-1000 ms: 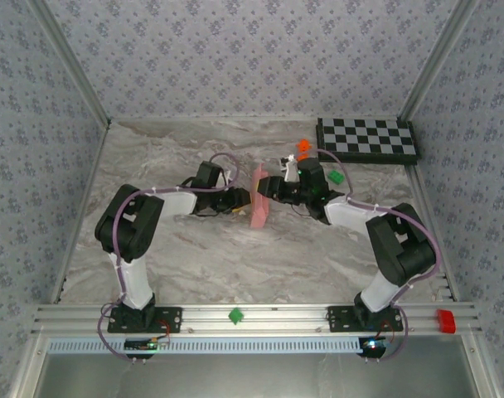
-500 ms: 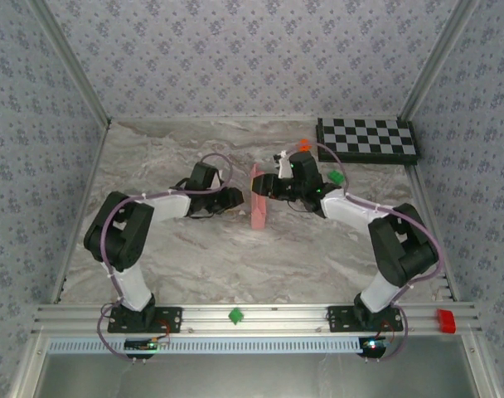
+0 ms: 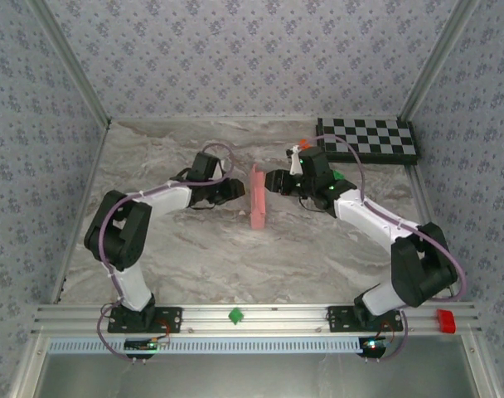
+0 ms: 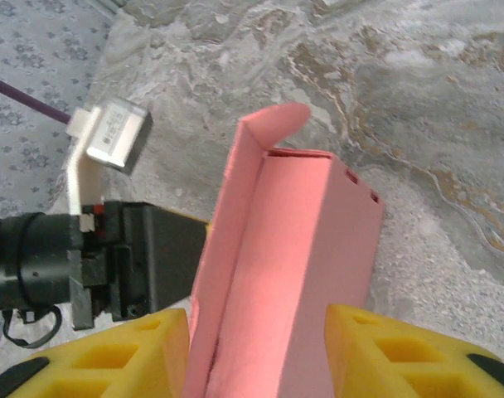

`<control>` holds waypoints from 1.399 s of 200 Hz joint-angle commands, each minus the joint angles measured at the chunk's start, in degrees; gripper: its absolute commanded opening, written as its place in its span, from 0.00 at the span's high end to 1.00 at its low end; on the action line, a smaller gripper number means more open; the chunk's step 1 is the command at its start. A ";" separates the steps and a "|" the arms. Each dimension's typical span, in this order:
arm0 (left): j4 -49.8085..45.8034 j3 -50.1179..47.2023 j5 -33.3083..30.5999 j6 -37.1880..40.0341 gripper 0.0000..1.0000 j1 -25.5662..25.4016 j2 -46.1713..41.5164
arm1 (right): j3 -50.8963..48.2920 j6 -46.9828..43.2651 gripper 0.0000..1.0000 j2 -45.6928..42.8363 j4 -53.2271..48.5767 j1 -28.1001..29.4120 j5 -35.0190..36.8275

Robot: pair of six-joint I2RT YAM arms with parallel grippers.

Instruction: Fold the paper box

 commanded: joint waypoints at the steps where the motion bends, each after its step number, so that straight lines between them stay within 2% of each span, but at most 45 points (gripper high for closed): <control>1: -2.29 3.52 0.61 2.00 0.59 0.71 2.79 | -1.97 1.57 0.54 1.73 1.65 -0.26 -2.60; 51: -5.40 10.61 2.55 3.88 0.61 1.29 7.96 | -2.87 3.87 0.55 6.71 7.17 -0.03 -7.31; 127: -7.66 17.79 7.91 6.03 0.62 1.30 13.95 | -5.92 10.98 0.61 7.43 10.68 1.54 -1.64; 188: -11.11 22.15 7.03 7.20 0.62 1.38 16.24 | -6.76 13.50 0.65 7.40 11.63 2.48 0.83; 210: -12.50 22.18 3.77 7.71 0.62 1.38 14.66 | -7.05 13.20 0.65 5.68 11.68 2.43 1.76; 248: -15.62 20.99 -4.05 9.18 0.59 1.39 9.00 | -5.84 8.20 0.54 0.04 5.46 2.06 4.47; 280: -17.21 17.24 -14.06 10.59 0.53 0.35 0.70 | -5.88 4.79 0.50 -4.25 -0.40 0.66 5.73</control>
